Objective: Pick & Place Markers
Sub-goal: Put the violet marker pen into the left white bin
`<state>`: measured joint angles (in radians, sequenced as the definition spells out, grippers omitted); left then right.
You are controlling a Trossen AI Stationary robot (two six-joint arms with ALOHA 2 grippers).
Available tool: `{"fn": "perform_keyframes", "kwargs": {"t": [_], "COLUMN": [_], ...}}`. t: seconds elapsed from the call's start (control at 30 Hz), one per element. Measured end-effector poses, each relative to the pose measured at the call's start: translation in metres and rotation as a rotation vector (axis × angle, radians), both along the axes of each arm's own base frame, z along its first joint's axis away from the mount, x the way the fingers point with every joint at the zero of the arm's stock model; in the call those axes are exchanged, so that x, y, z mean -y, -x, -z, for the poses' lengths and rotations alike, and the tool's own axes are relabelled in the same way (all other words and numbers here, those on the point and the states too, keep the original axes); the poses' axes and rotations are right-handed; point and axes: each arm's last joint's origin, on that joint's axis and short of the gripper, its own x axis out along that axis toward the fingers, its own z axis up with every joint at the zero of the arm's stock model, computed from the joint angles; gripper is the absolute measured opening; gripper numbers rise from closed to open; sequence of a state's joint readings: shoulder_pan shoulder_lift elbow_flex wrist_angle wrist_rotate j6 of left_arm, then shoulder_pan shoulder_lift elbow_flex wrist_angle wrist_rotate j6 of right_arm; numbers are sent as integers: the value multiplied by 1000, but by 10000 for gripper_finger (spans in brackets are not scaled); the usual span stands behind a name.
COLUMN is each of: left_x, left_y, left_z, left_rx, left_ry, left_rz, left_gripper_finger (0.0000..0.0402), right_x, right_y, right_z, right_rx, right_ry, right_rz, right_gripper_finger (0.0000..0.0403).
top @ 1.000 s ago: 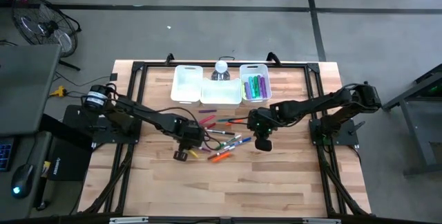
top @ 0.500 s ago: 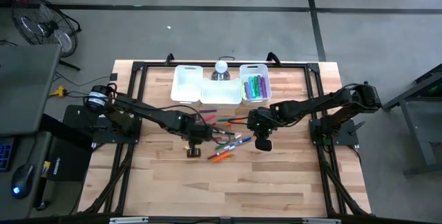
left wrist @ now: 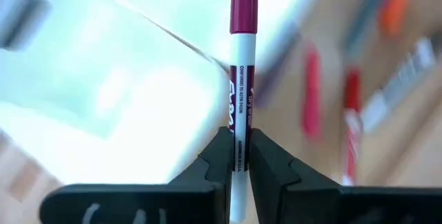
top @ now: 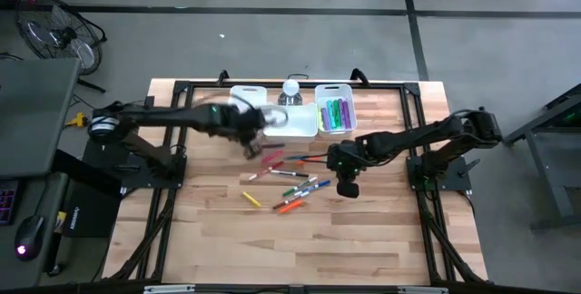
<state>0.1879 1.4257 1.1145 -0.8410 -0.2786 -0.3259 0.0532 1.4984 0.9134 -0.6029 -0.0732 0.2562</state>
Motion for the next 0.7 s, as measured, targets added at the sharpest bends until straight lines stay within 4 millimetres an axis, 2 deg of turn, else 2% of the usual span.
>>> {"fn": "perform_keyframes", "kwargs": {"t": [0.17,0.37,0.5,0.7], "left_x": [-43,-77,-88,-92], "left_y": [21,34,34,30], "left_z": [-14,-9,3,15], "left_rx": [70,85,66,62], "left_ry": [-15,68,136,203], "left_rz": [-197,-303,-366,-460], "left_gripper_finger": [27,28,28,28], "right_x": [1,4,5,6], "right_y": [3,9,13,18], "right_z": [-8,-22,-31,-41], "right_rx": [32,91,127,168], "right_ry": [35,88,110,133], "right_rz": [17,52,78,124], "right_gripper_finger": [0,0,0,0]}}
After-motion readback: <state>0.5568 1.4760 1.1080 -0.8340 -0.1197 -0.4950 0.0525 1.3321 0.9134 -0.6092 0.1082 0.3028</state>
